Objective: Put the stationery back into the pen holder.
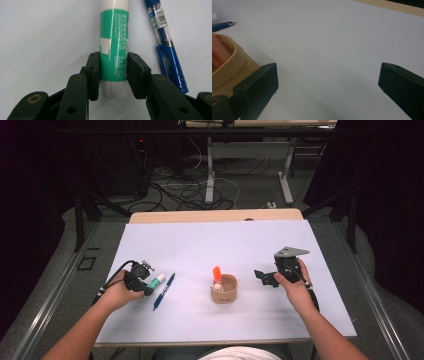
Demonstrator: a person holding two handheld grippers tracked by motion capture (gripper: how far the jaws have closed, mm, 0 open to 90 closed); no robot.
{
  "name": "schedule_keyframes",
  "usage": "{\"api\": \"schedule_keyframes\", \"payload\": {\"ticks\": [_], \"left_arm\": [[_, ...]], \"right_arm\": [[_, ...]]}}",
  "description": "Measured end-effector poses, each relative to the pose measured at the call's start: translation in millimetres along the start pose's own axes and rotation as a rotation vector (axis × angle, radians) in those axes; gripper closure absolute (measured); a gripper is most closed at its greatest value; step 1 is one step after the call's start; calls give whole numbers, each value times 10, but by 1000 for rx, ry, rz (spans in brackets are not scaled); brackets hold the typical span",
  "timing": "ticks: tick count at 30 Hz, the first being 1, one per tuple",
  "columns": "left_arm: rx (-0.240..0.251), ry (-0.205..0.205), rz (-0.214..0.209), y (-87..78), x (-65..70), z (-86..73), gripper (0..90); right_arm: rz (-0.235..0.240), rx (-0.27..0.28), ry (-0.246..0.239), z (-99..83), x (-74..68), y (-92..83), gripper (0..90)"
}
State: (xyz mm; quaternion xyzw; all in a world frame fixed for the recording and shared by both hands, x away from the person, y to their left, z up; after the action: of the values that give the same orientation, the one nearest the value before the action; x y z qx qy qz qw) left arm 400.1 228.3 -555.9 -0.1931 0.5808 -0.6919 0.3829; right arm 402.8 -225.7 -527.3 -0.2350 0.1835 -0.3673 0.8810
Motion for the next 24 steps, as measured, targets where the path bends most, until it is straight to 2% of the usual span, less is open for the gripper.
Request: {"api": "schedule_keyframes", "payload": {"ticks": [6, 10, 15, 20, 24], "left_arm": [[6, 10, -8, 3, -14, 1, 658], [10, -12, -23, 6, -17, -12, 661], [11, -4, -23, 4, -28, -12, 662], [20, -19, -26, 4, -40, -17, 664], [42, -55, -31, 6, -49, -26, 664]], "right_arm": [[-2, 1, -4, 0, 5, -3, 21], [-1, 0, 0, -2, 3, -1, 21], [1, -3, -5, -5, 0, 7, 21], [2, -2, -1, -4, -6, 6, 21], [1, -2, -1, -4, -4, 7, 21]]}}
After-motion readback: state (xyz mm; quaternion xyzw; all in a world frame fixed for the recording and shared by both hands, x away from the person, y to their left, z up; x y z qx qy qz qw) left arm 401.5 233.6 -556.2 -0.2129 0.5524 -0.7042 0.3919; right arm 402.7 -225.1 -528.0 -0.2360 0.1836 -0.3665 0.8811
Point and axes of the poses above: each handheld gripper's, and its own axes: y roughly forward along the jaws, z roughly out of its top, x roughly to its right, the point moved 3 cm from there along y, roughly forward along the jaws, and after that the axes turned 9 degrees about z, right-handed, at the moved point
